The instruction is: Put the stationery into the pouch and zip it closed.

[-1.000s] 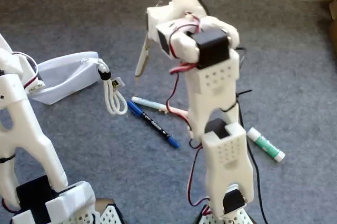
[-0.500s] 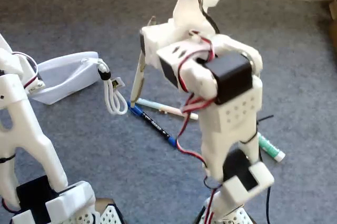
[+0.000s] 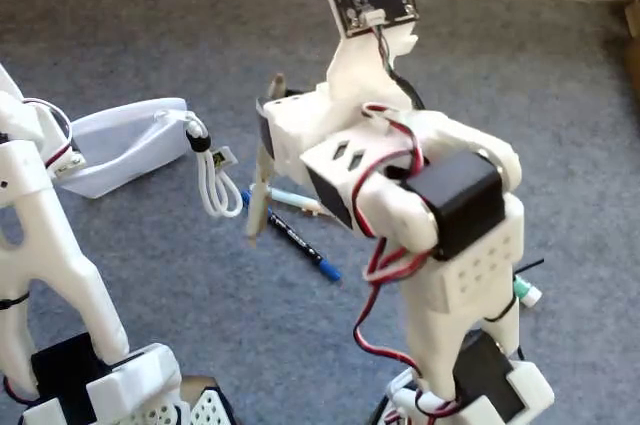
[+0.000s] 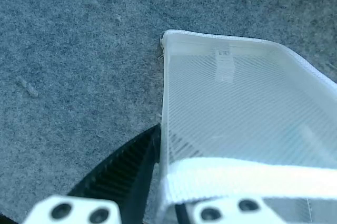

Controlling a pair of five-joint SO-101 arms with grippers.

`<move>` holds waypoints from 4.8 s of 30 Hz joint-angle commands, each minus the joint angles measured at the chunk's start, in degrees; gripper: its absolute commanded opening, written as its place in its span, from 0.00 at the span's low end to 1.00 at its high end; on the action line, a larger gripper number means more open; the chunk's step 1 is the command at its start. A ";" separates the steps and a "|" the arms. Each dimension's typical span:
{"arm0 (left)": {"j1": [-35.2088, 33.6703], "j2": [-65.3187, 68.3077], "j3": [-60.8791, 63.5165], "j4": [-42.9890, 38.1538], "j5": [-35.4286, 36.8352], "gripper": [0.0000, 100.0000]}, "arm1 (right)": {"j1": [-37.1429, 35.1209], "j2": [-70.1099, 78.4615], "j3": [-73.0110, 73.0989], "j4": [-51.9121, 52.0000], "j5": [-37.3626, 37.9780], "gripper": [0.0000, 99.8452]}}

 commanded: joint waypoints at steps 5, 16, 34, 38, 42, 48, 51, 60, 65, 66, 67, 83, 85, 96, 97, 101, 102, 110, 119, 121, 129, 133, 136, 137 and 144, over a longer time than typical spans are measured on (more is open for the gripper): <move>-0.22 0.04 0.13 -0.09 0.35 0.01 | -3.82 -3.03 -0.13 -12.35 0.70 0.00; -0.22 0.04 0.22 -0.09 0.35 0.01 | -5.93 -1.54 0.48 -32.92 0.97 0.00; -0.22 0.04 0.22 -0.09 0.35 0.01 | -7.87 8.13 0.48 -36.70 0.62 0.00; -0.22 0.04 0.22 -0.09 0.35 0.01 | -9.19 10.68 0.40 -37.05 0.79 0.00; -0.22 0.04 0.22 -0.09 0.35 0.01 | -9.36 13.93 0.31 -37.14 0.79 0.00; -0.31 0.04 0.22 -0.09 0.35 0.01 | -9.36 16.57 0.31 -36.70 0.70 0.00; -0.31 0.04 0.22 -0.09 0.26 0.01 | -9.36 16.84 0.40 -36.00 0.88 0.00; -0.31 0.04 0.22 -0.09 0.26 0.01 | -12.79 16.57 0.22 -21.05 13.36 0.00; -0.40 0.04 0.22 0.00 0.26 0.01 | -14.11 17.01 0.31 -15.96 23.56 0.00; -0.48 0.04 0.22 0.00 0.26 0.01 | -14.11 17.01 0.31 -15.87 23.74 0.00; -0.48 0.04 0.22 0.00 0.26 0.01 | -14.11 17.01 0.31 -15.87 23.91 0.00; -0.57 0.04 0.22 0.00 0.26 0.01 | -14.29 16.84 -0.04 -9.71 24.00 0.25; -0.57 0.04 0.22 0.00 0.26 0.01 | -14.20 16.66 -0.13 -8.40 24.00 0.25; -0.31 0.13 0.31 0.00 0.26 0.01 | -14.11 14.37 -0.22 -1.45 23.74 0.25; -0.40 0.13 0.31 0.00 0.26 0.01 | -14.11 13.49 -0.22 -0.84 23.65 0.25; -0.48 0.13 0.31 0.00 0.26 0.01 | -14.02 8.75 -0.22 2.07 23.65 0.25; -0.48 0.13 0.22 -0.09 0.26 0.01 | -14.02 7.34 -0.22 2.86 23.56 0.25; -0.31 -0.31 -0.31 -0.09 -3.08 0.01 | -3.56 1.89 0.40 4.00 16.88 0.25; -0.31 -0.31 -0.84 -0.09 -4.13 0.01 | 5.05 0.57 7.25 4.26 13.10 0.25; -0.40 -0.31 -0.84 -0.09 -4.13 0.01 | 5.05 -1.63 13.58 4.26 13.10 0.25; -0.31 0.04 -0.66 0.00 -3.87 0.01 | 4.70 -13.93 36.35 1.19 13.45 0.25; -0.48 0.04 -0.66 -0.09 -3.87 0.01 | 4.97 -16.40 46.37 -3.03 13.45 0.25; -1.27 0.04 -1.10 -0.18 -4.22 0.01 | 5.05 -17.71 54.46 -6.11 13.45 0.25; -2.07 0.04 -1.27 -0.35 -4.22 0.01 | 5.05 -17.89 56.57 -6.73 13.45 0.25; -5.85 0.13 -2.07 -3.25 -8.62 0.01 | 8.66 -21.67 66.51 -10.42 13.45 0.25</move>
